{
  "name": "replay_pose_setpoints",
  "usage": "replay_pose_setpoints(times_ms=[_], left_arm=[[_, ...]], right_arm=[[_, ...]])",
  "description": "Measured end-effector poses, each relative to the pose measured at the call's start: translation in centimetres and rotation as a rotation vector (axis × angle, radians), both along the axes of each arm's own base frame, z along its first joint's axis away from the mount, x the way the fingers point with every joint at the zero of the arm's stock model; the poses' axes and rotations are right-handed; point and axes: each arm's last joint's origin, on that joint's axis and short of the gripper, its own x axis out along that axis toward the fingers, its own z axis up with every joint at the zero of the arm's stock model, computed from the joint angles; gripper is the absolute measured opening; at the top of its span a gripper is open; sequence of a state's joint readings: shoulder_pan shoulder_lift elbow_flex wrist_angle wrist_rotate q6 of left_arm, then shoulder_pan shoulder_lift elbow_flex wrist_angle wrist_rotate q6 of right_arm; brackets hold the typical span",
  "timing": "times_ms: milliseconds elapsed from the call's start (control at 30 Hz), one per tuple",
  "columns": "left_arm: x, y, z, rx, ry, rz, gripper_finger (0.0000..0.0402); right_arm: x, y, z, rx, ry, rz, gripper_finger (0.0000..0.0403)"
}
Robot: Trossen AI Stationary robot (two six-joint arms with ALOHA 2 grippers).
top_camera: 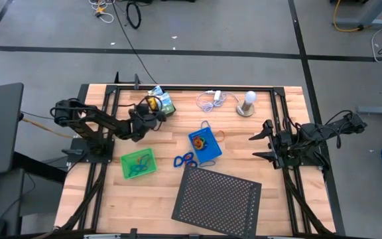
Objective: Pick & Place Office Desk Supplies
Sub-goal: Put the top blue key band into the blue bin
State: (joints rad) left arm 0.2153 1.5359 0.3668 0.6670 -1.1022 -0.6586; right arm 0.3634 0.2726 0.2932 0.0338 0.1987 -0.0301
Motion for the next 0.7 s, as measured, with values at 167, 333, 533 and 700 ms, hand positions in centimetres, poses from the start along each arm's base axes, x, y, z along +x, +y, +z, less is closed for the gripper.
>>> replay_pose_setpoints(times_ms=[167,333,533,700], left_arm=[[0.2,0.1,1.4,0.065,0.018,-0.017,0.0220],[0.0,0.1,2.9,0.122,0.060,0.008,0.0220],[-0.3,0.0,4.2,0.145,0.077,-0.040,0.0220],[0.2,-0.3,4.6,0.123,0.074,-0.253,0.0219]], right_arm=[[0.0,0.0,0.0,0.009,0.002,0.001,0.0279],[0.0,0.0,0.0,0.014,0.005,0.001,0.0279],[0.0,0.0,0.0,0.014,0.005,0.000,0.0279],[0.1,-0.1,-0.3,0.007,0.036,-0.055,0.0279]])
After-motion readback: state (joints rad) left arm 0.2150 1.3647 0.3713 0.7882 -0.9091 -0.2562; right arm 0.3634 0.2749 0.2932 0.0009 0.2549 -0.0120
